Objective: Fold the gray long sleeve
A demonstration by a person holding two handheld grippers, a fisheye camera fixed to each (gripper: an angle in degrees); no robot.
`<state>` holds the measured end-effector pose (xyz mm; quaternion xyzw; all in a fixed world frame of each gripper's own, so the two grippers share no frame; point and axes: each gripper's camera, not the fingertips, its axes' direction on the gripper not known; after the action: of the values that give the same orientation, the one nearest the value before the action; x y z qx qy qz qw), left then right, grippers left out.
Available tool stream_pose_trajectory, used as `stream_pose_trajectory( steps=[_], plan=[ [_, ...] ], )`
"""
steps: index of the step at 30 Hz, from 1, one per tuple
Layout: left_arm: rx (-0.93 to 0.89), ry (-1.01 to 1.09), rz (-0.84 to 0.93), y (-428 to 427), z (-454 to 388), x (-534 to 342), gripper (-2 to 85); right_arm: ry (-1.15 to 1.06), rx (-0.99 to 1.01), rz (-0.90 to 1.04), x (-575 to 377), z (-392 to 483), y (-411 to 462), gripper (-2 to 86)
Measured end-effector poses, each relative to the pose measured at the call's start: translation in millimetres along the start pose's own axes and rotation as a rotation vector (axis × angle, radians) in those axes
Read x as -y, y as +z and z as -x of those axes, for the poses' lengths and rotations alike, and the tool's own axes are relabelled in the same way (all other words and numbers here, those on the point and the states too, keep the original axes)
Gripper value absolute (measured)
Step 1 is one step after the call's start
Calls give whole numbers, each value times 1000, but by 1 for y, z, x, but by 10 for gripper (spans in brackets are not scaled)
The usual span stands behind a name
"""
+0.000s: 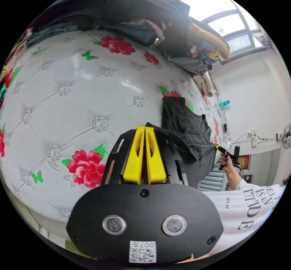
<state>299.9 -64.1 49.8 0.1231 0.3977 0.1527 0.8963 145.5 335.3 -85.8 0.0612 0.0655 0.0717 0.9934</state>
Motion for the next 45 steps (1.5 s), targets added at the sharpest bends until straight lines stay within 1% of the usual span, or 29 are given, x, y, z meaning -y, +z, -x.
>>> stream_pose_trajectory(
  steps=[2, 4, 5, 6, 9, 10, 11, 12, 13, 14, 16, 17, 18, 19, 20, 21, 22, 24, 26, 28, 29, 32, 34, 37, 39, 41, 43, 44, 45],
  plan=[
    [-10, 2, -10, -4, 6, -4, -7, -6, 22, 17, -5, -8, -1, 1],
    [-73, 13, -24, -6, 11, -9, -2, -12, 36, 38, -9, -13, 0, 3],
    [-73, 14, -14, -5, 12, -9, 0, -6, 37, 51, -9, -17, 2, 5],
    [-57, 24, 12, 0, 14, -9, 13, -7, 39, 58, -9, -19, 4, 6],
    [-48, 47, 70, 19, 16, 1, 91, 5, 45, 92, -4, -26, 10, 8],
    [-55, 61, 95, 28, 13, 8, 98, 2, 33, 88, -1, -27, 10, 6],
    [-46, 69, 111, 32, 12, 11, 69, 1, 15, 70, 2, -26, 5, 4],
    [2, 86, 137, 38, 6, 17, 12, 9, 5, 52, 3, -26, 2, 3],
    [62, 94, 113, 38, 2, 20, 5, 39, 6, 15, 4, -30, -6, 2],
    [73, 89, 106, 38, 3, 22, 2, 107, 22, -4, 3, -40, -12, 1],
    [106, -56, 79, 35, 24, 23, -1, 244, 47, -18, -3, -62, -16, 0],
    [90, -117, 64, 34, 33, 20, -1, 323, 92, -39, -12, -77, -15, 0],
    [8, -240, 21, 34, 53, 11, 2, 357, 127, -48, -16, -84, -14, 0],
    [-79, -316, -17, 37, 67, 1, 6, 414, 202, -67, -25, -96, -10, 0],
    [-110, -336, -25, 39, 71, -3, 12, 470, 227, -127, -35, -104, -13, 1],
    [-129, -338, -33, 40, 73, -8, 24, 479, 231, -161, -39, -105, -16, 1],
    [-102, -288, -33, 38, 68, -9, 47, 459, 239, -213, -45, -106, -22, 4],
    [-27, -203, -34, 30, 55, -7, 67, 414, 188, -214, -44, -100, -32, 10],
    [19, -104, -53, 18, 41, 0, 79, 276, 80, -188, -30, -79, -42, 21],
    [51, 33, -63, 13, 19, 18, 92, 165, 14, -150, -9, -58, -41, 29],
    [52, 67, -56, 15, 12, 25, 97, 92, -11, -121, 8, -43, -37, 34],
    [41, 213, 27, 47, -22, 63, 117, -72, -66, -46, 55, 0, -13, 43],
    [54, 312, 107, 84, -51, 88, 129, -165, -96, -18, 78, 28, 4, 47],
    [70, 397, 155, 116, -80, 103, 133, -274, -121, 32, 105, 66, 29, 49],
    [50, 415, 172, 125, -91, 105, 122, -354, -92, 82, 110, 91, 39, 47],
    [-16, 456, 153, 122, -102, 96, 105, -550, -39, 145, 95, 130, 50, 43],
    [-42, 588, 143, 122, -123, 65, 103, -657, -45, 219, 75, 149, 65, 41],
    [-37, 622, 164, 126, -127, 55, 106, -695, -66, 280, 63, 156, 79, 39],
    [-29, 671, 223, 137, -134, 38, 110, -710, -80, 312, 57, 158, 86, 39]
  ],
)
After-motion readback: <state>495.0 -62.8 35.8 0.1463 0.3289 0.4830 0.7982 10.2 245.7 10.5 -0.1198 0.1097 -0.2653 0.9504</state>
